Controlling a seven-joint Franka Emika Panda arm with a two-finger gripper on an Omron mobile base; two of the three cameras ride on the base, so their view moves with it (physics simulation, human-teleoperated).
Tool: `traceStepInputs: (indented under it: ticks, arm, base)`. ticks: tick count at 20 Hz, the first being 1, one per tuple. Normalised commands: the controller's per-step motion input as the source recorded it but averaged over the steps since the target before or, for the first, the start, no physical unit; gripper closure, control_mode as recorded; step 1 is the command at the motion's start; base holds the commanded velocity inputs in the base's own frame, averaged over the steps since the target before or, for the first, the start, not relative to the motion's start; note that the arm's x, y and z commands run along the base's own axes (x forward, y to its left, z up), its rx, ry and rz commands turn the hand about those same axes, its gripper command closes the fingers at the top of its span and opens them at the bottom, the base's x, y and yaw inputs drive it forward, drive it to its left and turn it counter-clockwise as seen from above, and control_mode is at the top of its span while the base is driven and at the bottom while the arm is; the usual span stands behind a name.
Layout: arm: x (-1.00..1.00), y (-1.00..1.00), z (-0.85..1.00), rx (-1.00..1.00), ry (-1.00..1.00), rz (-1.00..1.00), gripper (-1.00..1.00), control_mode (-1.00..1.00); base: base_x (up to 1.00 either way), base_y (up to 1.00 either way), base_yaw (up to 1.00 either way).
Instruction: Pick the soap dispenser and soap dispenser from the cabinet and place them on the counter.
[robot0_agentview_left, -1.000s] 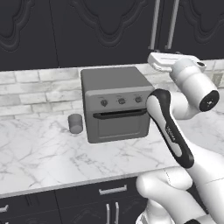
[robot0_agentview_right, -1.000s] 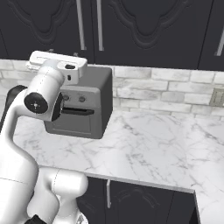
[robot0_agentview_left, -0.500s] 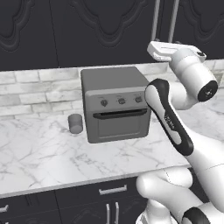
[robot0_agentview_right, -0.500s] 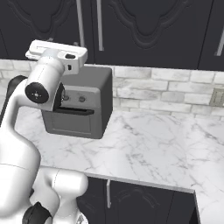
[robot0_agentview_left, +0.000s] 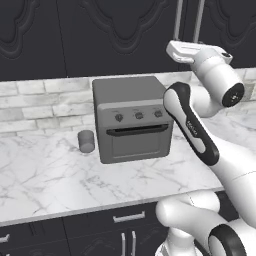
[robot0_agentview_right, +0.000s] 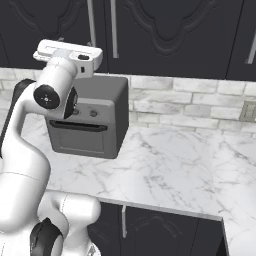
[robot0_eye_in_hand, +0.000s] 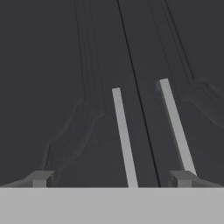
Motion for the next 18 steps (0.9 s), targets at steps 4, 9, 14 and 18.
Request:
traceStepInputs:
  ticks: [4, 9, 14, 18]
  arm:
    - [0.05, -0.03, 0.0, 0.0, 0.0, 0.0, -1.0, -1.0]
    - [0.04, -0.19, 0.0, 0.0, 0.0, 0.0, -1.0, -1.0]
    - [0.0, -0.07, 0.0, 0.0, 0.0, 0.0, -1.0, -1.0]
    - [0.01, 0.0, 0.0, 0.0, 0.0, 0.0, -1.0, -1.0]
  base:
    - [0.0, 0.0, 0.0]
    - [0.0, 0.0, 0.0]
    - [0.0, 0.0, 0.0]
    - [0.0, 0.0, 0.0]
